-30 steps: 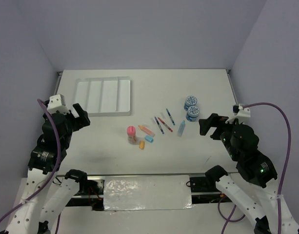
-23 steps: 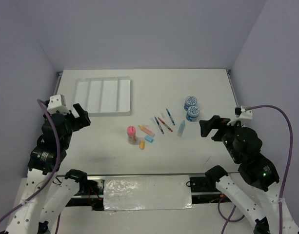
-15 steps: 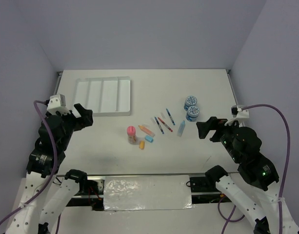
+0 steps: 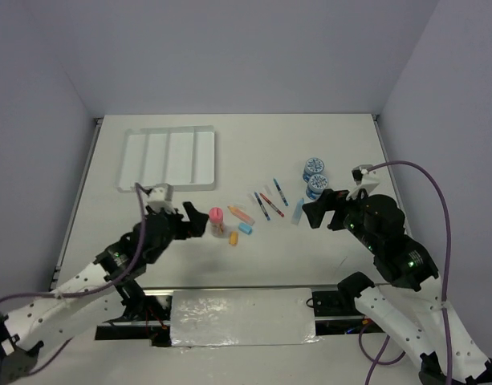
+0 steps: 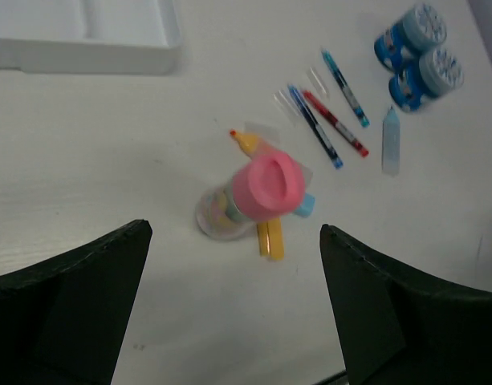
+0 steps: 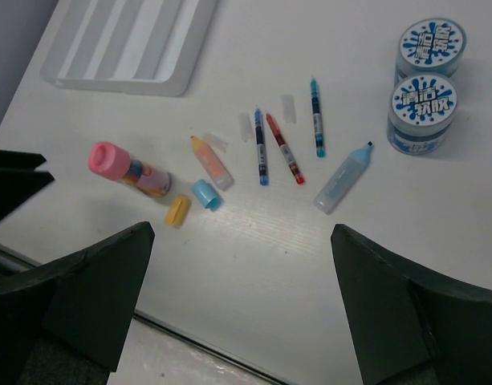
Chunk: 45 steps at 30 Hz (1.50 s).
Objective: Sort the stationery into containers
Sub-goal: Pick up the stationery from the center of the board.
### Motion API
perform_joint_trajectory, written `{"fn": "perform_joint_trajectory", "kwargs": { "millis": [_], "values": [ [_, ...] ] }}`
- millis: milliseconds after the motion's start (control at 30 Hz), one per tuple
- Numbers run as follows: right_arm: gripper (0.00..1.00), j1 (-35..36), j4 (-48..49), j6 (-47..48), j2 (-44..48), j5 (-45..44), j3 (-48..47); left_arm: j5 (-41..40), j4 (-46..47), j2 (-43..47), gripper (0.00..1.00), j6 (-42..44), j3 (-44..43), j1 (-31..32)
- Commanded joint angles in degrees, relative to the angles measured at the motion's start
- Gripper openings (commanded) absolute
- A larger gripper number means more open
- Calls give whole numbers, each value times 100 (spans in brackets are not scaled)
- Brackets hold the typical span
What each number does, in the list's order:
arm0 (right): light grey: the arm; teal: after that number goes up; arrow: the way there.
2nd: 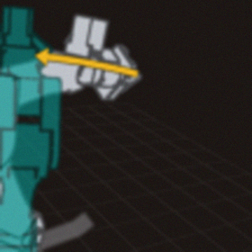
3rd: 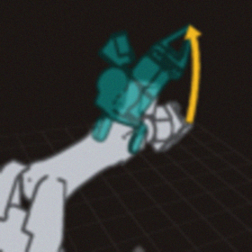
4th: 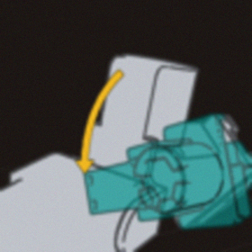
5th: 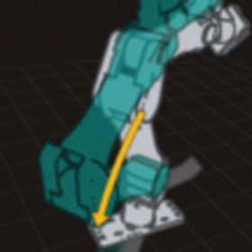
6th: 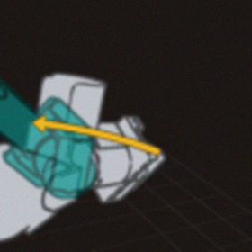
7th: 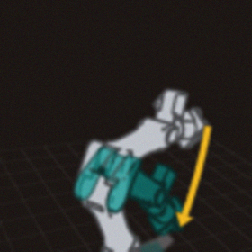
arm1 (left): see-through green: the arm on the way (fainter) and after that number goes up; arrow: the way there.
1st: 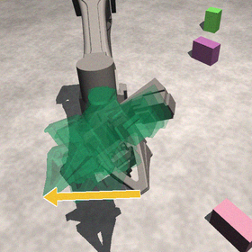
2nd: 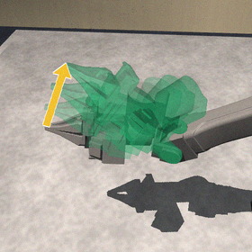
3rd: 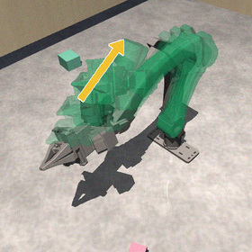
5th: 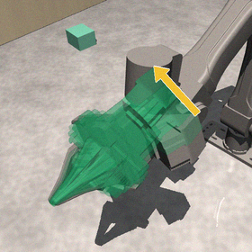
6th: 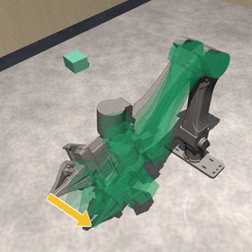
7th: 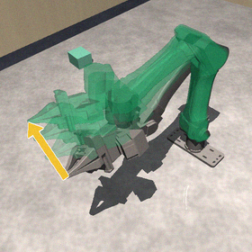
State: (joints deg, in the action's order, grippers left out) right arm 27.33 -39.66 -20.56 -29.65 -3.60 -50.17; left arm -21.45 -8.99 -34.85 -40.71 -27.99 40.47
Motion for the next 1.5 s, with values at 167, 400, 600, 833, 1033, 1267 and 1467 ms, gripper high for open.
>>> {"fn": "perform_joint_trajectory", "kwargs": {
  "millis": [167, 400, 600, 833, 1033, 1267, 1467],
  "values": [
    [100, -9, 389, -1, 196, 114, 122, -3550, 2200, -1093, 99, 71, 829, 2527],
    [100, -9, 178, 61, 381, 88, 43, -3936, 3298, -2587, 99, 563, 646, 2527],
    [100, -17, 126, 69, 671, -62, 52, -3717, 4133, -3387, 99, 836, 531, 2457],
    [100, -9, 107, 105, 592, 61, 60, -2971, 4732, -3862, 92, 969, 435, 1992],
    [100, -9, 143, 122, 574, 87, 95, -2531, 4696, -4363, 83, 828, 250, 1667],
    [100, -17, 108, 183, 513, -45, 166, -2293, 4355, -4759, 28, 626, -66, 1482],
    [100, -9, -6, 254, 574, -194, 104, -2242, 1756, -4399, 0, 414, -1748, 1052]
  ]
}}
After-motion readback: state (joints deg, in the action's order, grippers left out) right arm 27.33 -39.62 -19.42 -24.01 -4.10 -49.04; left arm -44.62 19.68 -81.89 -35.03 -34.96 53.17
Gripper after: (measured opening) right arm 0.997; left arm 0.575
